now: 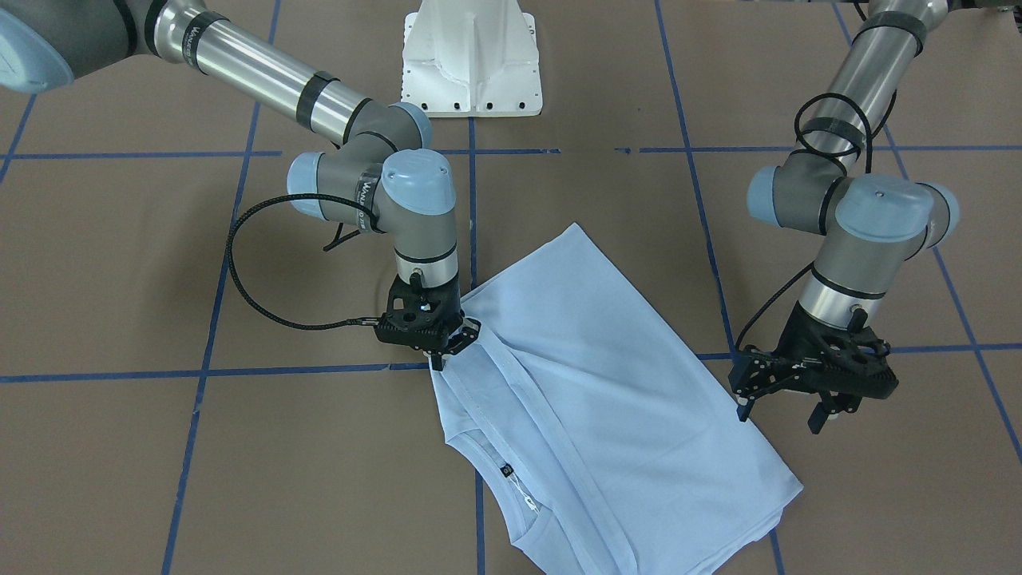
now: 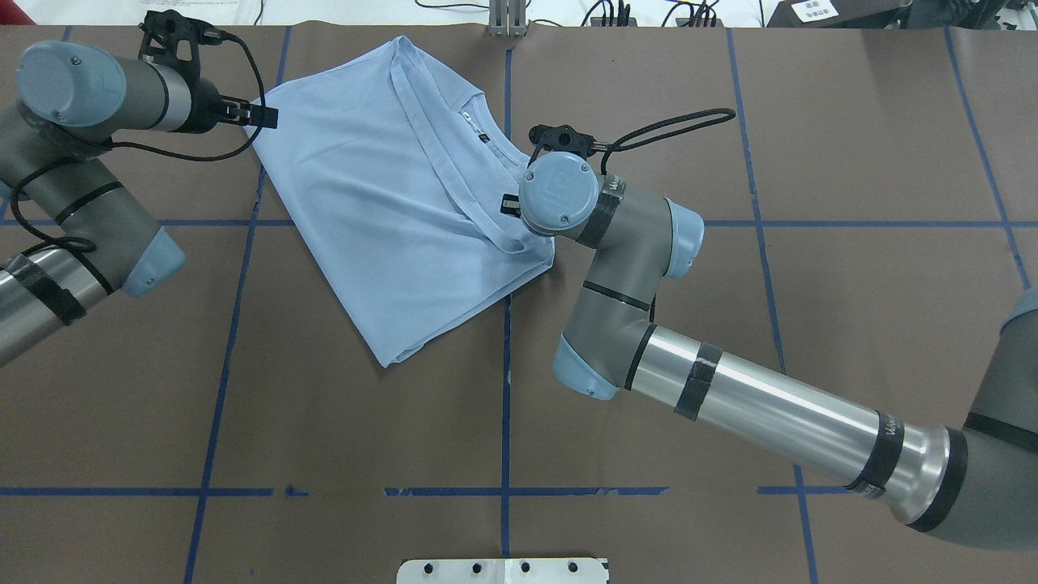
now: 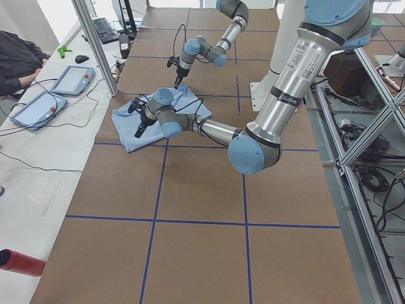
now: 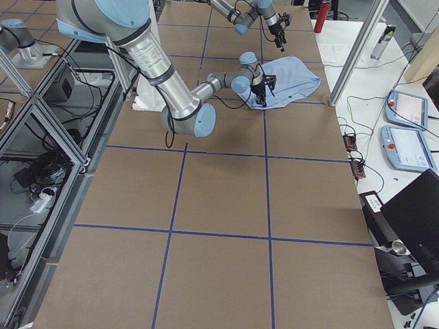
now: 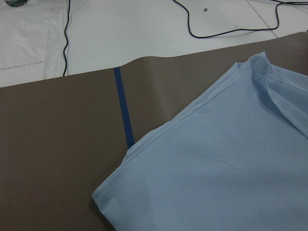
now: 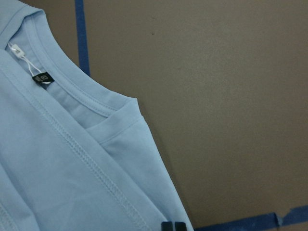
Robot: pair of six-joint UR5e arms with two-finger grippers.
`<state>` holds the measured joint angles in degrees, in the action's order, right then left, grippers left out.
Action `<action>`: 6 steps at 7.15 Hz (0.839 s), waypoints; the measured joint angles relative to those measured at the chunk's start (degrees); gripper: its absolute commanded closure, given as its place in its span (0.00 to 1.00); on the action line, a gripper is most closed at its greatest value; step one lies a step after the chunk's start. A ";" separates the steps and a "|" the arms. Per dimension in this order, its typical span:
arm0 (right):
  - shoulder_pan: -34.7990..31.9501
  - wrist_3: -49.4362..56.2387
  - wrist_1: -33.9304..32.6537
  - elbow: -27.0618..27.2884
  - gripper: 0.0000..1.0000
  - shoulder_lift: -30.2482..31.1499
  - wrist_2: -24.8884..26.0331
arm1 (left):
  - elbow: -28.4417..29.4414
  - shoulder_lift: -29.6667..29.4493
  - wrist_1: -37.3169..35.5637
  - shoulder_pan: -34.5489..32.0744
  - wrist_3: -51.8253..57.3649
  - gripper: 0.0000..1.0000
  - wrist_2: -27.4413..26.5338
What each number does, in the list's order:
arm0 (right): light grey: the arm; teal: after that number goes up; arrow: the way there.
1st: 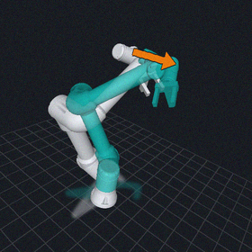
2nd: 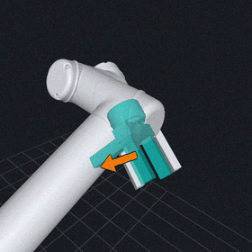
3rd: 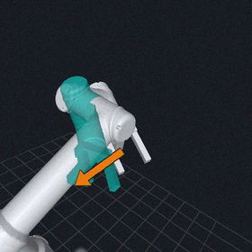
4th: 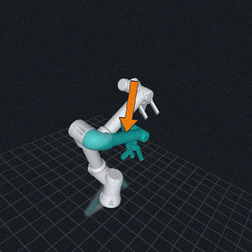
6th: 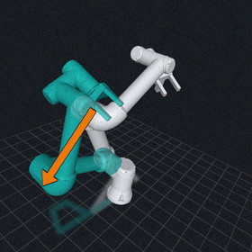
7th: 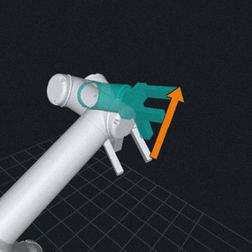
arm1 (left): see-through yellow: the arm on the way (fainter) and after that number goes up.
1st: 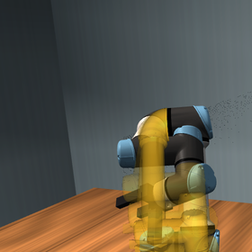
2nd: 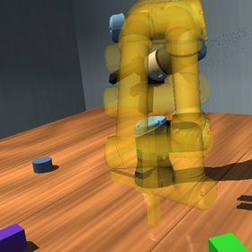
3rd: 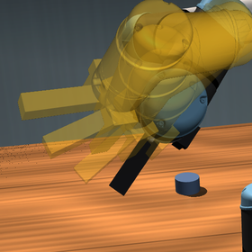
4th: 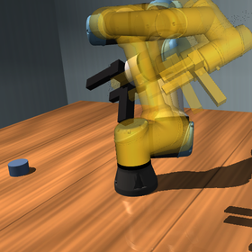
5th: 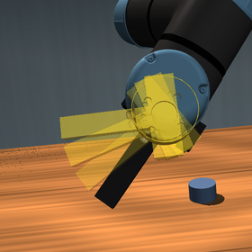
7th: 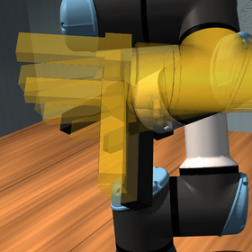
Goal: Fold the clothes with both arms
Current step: 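Pull the shirt's collar toward the robot with the right gripper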
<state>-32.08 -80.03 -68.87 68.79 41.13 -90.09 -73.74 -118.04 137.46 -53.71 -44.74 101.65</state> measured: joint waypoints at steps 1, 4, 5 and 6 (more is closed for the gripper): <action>0.00 0.24 -0.02 0.02 0.47 0.03 0.00 | 0.00 0.00 0.00 0.00 0.00 0.00 0.01; 0.00 0.21 -0.09 -0.02 0.51 0.17 0.00 | 0.00 0.00 0.04 0.01 0.00 0.00 0.00; 0.00 0.15 -0.11 -0.07 0.54 0.22 0.00 | 0.00 0.00 0.04 0.01 0.00 0.00 -0.03; 0.00 0.06 -0.12 -0.11 0.57 0.24 0.00 | 0.00 0.00 0.07 0.01 0.00 0.00 -0.02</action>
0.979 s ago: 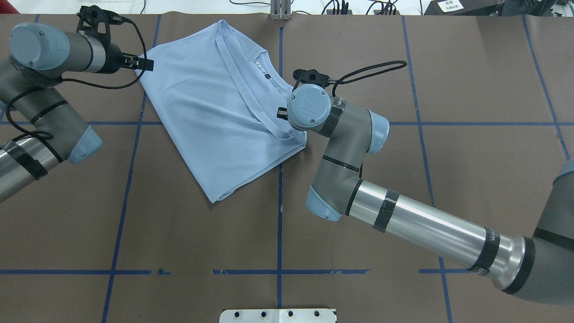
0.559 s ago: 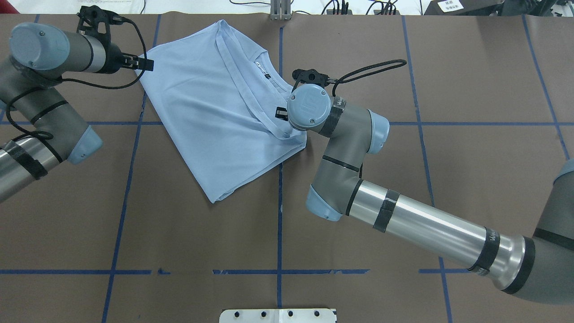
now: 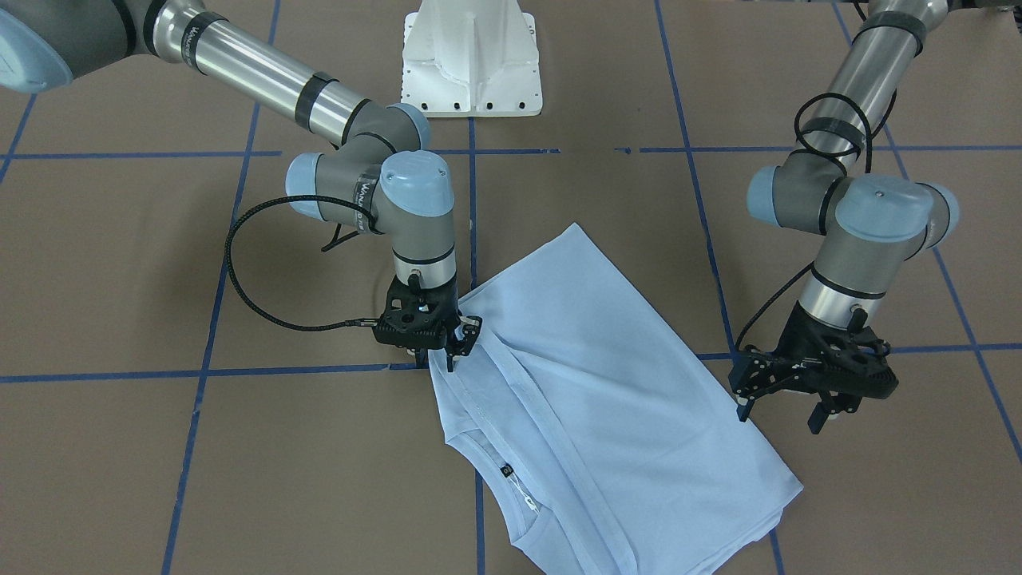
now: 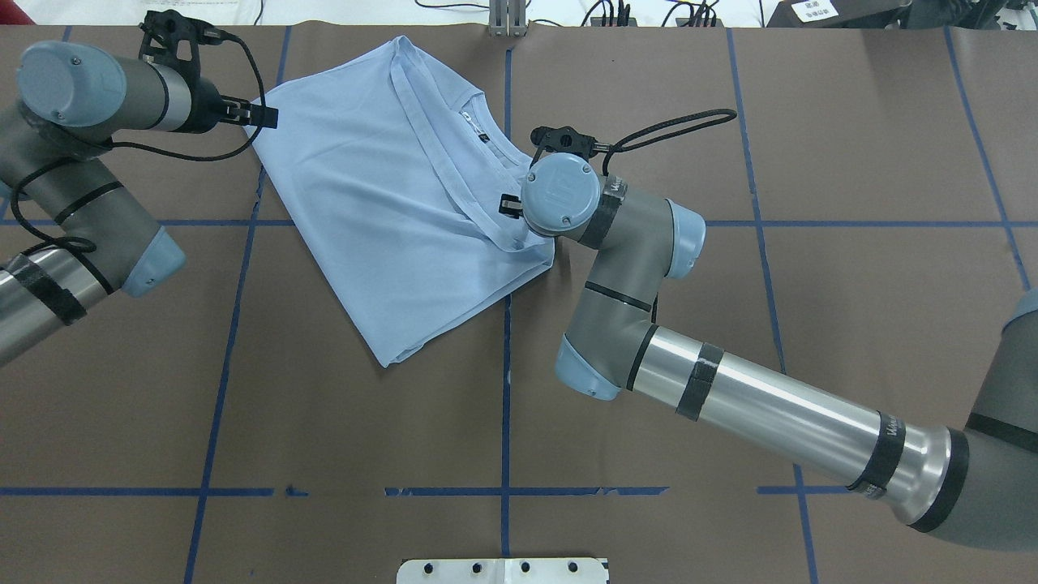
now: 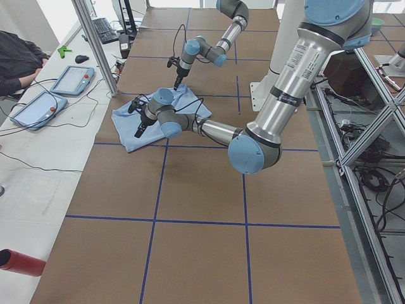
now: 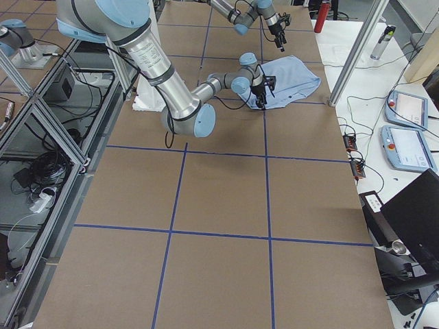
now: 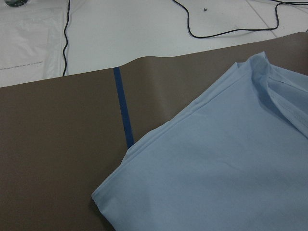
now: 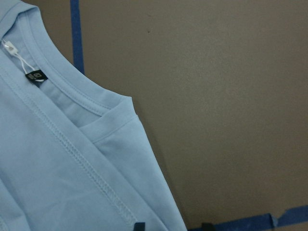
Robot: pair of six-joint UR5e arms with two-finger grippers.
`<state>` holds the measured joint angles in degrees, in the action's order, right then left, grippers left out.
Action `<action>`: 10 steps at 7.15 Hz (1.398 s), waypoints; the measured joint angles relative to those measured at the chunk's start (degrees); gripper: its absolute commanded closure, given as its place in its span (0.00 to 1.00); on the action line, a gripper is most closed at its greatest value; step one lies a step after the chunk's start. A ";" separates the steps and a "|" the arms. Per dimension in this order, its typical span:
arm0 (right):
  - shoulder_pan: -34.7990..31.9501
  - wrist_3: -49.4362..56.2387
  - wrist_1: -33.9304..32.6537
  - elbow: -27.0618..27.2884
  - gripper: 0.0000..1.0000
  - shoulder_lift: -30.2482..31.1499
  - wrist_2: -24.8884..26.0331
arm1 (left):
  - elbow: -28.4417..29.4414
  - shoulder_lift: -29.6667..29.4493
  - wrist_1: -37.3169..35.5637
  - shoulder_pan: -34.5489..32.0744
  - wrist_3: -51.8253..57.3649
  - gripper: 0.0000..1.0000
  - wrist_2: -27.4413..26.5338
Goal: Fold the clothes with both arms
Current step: 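Pull the shirt's collar toward the robot with the right gripper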
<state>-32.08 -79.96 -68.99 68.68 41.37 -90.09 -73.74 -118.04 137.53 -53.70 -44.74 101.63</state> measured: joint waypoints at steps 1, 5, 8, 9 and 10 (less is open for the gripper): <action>0.00 -0.08 0.00 -0.02 0.62 0.02 0.00 | 0.00 0.00 0.01 0.00 0.00 0.00 0.01; 0.07 -0.48 0.22 -0.04 1.00 0.08 0.15 | -0.07 0.00 0.02 0.00 0.00 0.00 0.03; -0.09 -1.41 0.18 0.67 1.00 0.12 0.09 | -0.09 0.00 0.02 0.00 -0.02 0.00 0.01; -0.35 -1.17 -0.08 2.81 1.00 1.28 -0.17 | -0.11 0.00 0.02 0.00 -0.06 0.00 0.03; -0.52 -1.01 -0.32 6.88 1.00 4.31 -0.30 | -0.13 0.00 0.02 0.00 -0.07 0.00 0.05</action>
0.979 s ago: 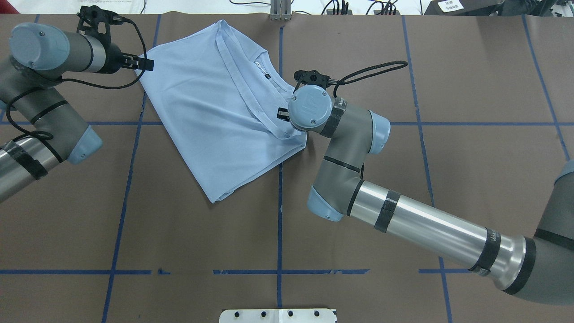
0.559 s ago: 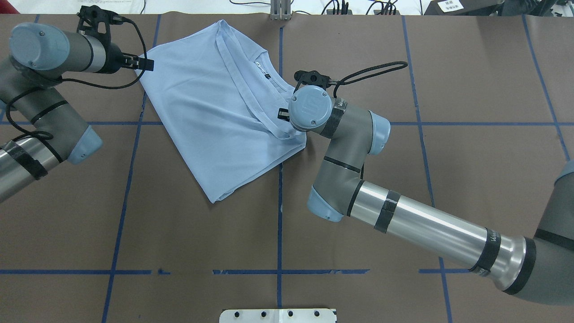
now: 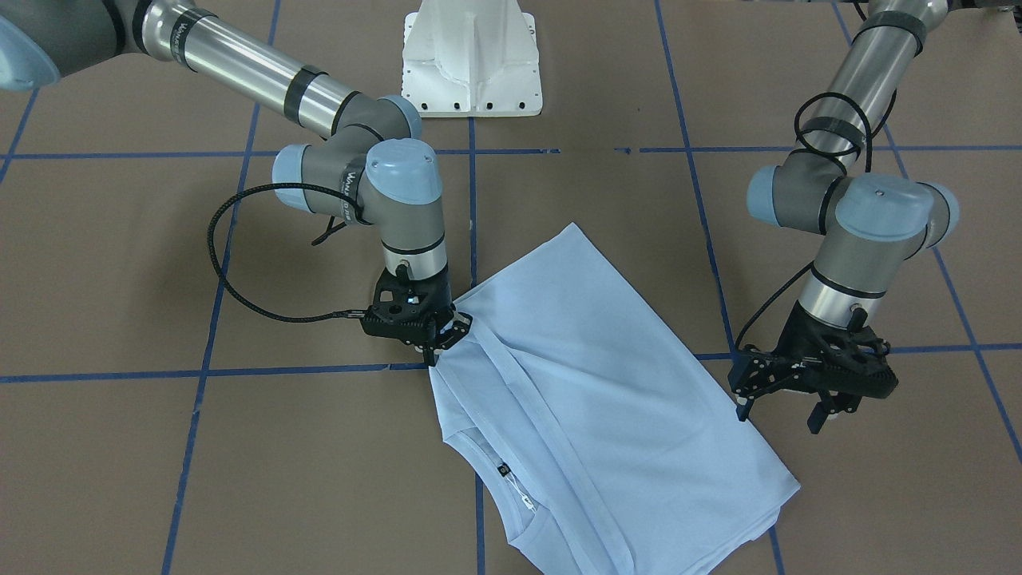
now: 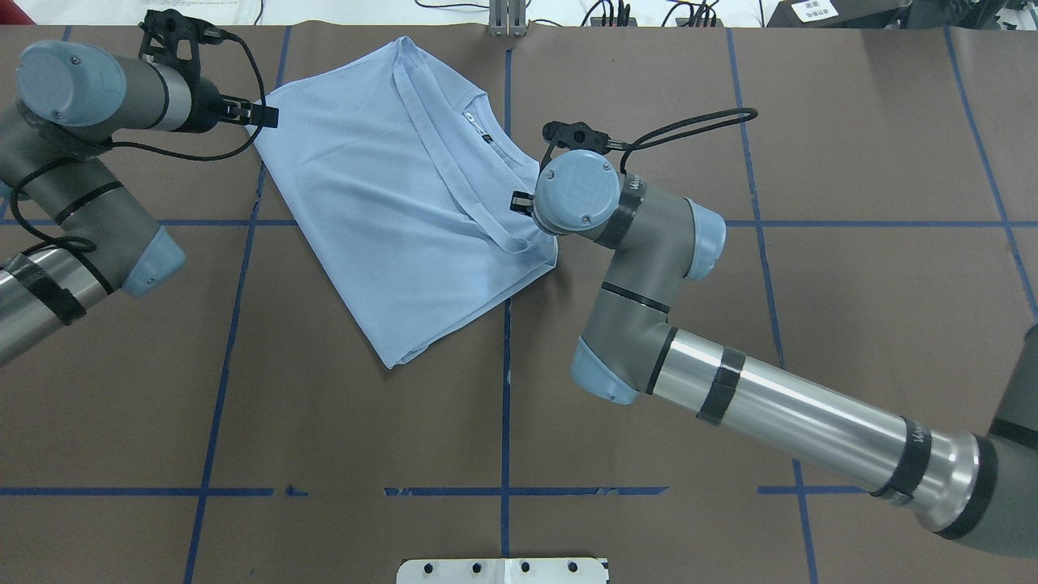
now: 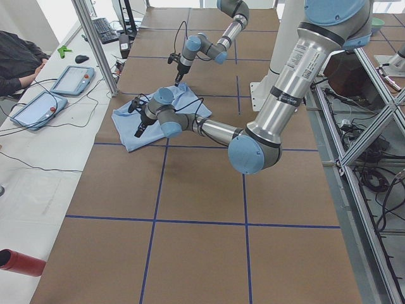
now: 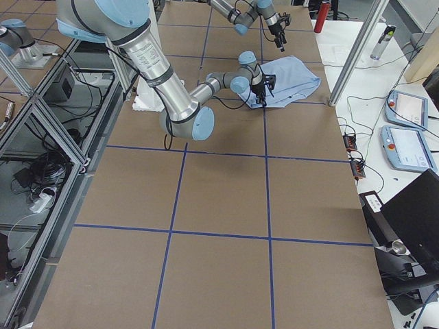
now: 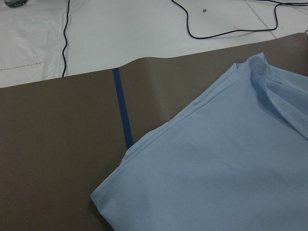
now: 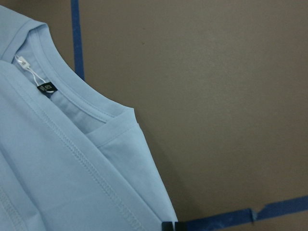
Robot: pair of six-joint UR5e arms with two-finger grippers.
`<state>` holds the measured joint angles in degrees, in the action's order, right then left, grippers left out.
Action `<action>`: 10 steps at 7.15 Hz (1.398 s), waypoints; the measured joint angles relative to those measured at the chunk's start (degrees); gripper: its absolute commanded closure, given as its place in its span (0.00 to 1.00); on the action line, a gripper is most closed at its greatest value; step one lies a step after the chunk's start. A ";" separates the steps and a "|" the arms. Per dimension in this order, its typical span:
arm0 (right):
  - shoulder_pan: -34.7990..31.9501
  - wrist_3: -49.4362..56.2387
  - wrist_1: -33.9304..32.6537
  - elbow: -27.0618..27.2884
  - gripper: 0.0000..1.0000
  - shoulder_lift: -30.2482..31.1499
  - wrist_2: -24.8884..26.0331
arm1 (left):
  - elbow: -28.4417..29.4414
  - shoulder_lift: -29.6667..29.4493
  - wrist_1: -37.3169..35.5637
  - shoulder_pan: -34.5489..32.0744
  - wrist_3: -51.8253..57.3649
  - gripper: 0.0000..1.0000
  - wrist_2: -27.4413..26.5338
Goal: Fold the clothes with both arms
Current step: 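Pull the shirt's collar toward the robot with the right gripper, then tug the shirt's nearest corner with the right gripper to square it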
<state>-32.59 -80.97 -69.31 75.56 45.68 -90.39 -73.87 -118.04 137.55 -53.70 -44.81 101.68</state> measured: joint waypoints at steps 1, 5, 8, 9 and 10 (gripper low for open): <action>0.59 -0.06 -0.49 6.20 1.00 4.77 0.31 | 0.02 0.00 0.00 0.03 -0.01 0.00 0.01; 18.11 -6.41 -9.06 34.22 1.00 23.89 13.45 | 0.03 -0.02 0.00 0.17 0.07 0.00 0.01; 28.15 -12.58 -9.77 39.40 0.00 30.62 22.98 | -0.07 -0.08 0.00 0.17 0.04 0.00 0.01; 28.83 -12.84 -9.83 40.49 0.00 31.09 23.60 | -0.08 -0.08 0.00 0.18 0.05 0.00 0.01; 28.22 -10.82 -9.88 41.61 0.00 30.92 22.35 | -0.11 -0.09 0.00 0.18 0.07 0.00 0.01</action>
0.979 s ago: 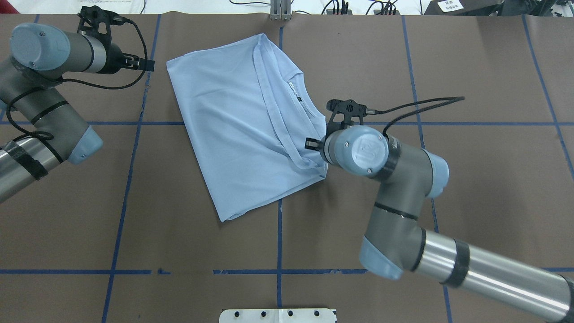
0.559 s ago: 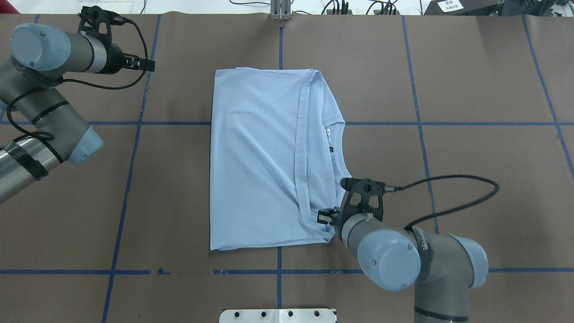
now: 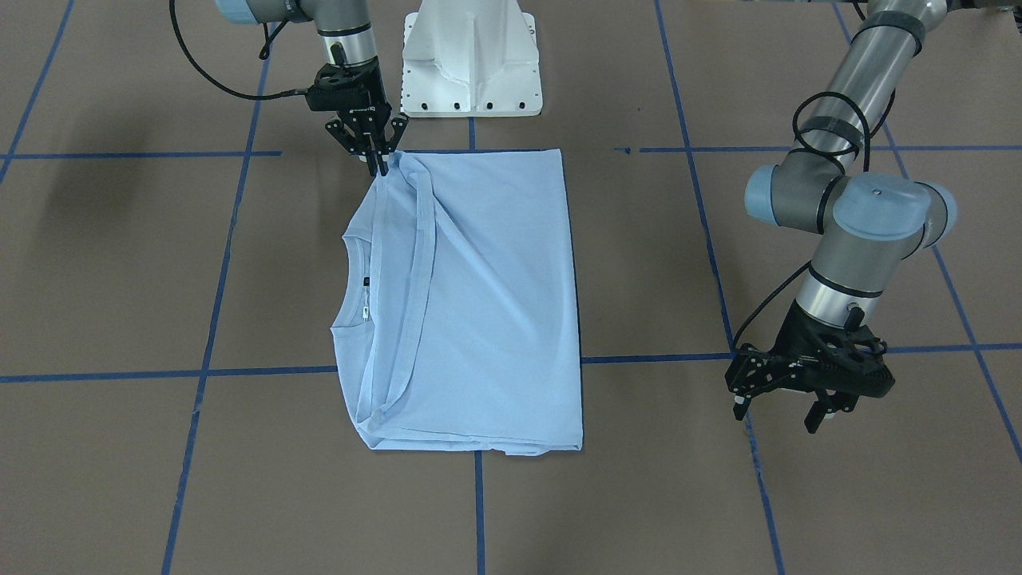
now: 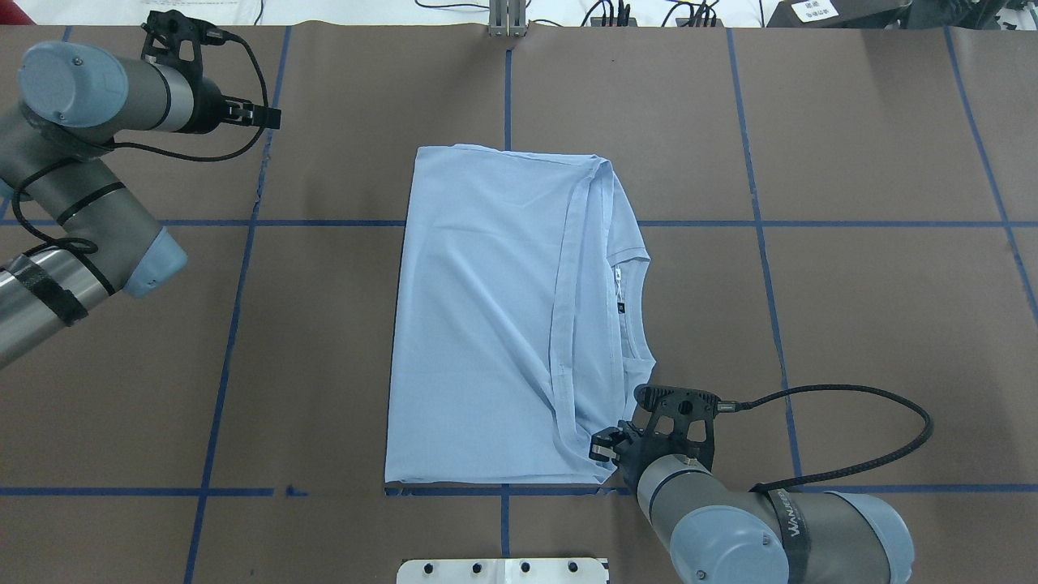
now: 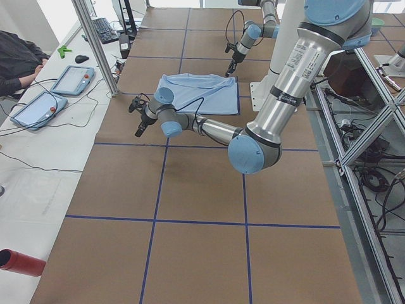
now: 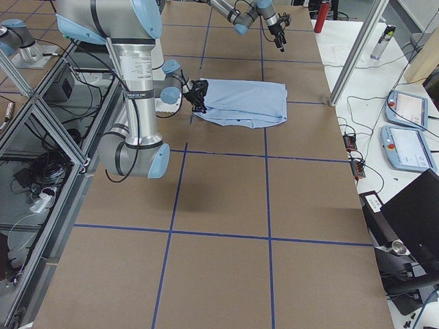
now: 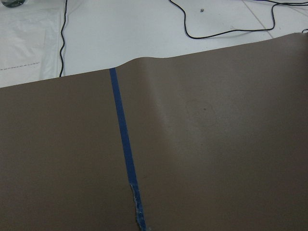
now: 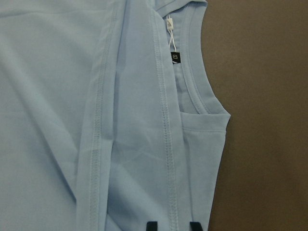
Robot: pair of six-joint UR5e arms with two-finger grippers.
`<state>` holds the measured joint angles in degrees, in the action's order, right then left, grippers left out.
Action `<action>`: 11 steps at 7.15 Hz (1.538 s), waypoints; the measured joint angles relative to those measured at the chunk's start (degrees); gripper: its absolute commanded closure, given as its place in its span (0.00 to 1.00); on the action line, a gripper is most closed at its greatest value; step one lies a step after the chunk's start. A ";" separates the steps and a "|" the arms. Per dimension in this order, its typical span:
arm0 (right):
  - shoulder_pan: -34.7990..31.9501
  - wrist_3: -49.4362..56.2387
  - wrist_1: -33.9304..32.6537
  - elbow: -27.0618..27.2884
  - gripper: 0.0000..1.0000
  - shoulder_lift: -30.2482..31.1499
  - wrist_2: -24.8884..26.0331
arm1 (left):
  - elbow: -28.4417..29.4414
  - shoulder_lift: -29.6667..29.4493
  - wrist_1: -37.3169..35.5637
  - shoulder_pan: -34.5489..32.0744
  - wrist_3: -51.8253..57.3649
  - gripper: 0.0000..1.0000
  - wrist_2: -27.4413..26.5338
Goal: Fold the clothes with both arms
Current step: 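Tug the shirt's nearest corner with the right gripper to square it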
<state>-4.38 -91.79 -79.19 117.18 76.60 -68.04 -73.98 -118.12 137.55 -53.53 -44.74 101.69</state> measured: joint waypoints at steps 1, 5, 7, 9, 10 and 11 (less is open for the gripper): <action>-1.02 4.05 -0.01 0.51 0.00 -0.90 -2.15 | -0.02 0.00 0.00 0.00 0.00 0.00 0.00; 0.71 16.68 -0.08 -2.67 0.29 -5.08 -1.68 | 0.04 0.00 0.00 0.00 -0.09 0.00 0.00; 1.62 23.37 -0.09 -3.44 0.43 -5.18 0.26 | -0.01 0.00 0.00 0.00 -0.27 0.00 0.00; 2.25 29.67 -0.09 -3.69 0.55 -5.10 1.59 | -0.02 0.00 0.00 0.00 -0.33 0.00 0.00; 2.57 31.97 -0.09 -3.75 0.56 -4.95 2.32 | -0.02 0.00 0.00 0.00 -0.34 0.00 0.00; 2.83 34.11 -0.07 -3.78 0.59 -4.85 2.85 | -0.03 0.00 0.00 0.00 -0.34 0.00 0.00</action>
<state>-1.55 -57.68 -79.26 113.40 71.75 -65.19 -74.00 -118.12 137.55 -53.53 -45.09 101.69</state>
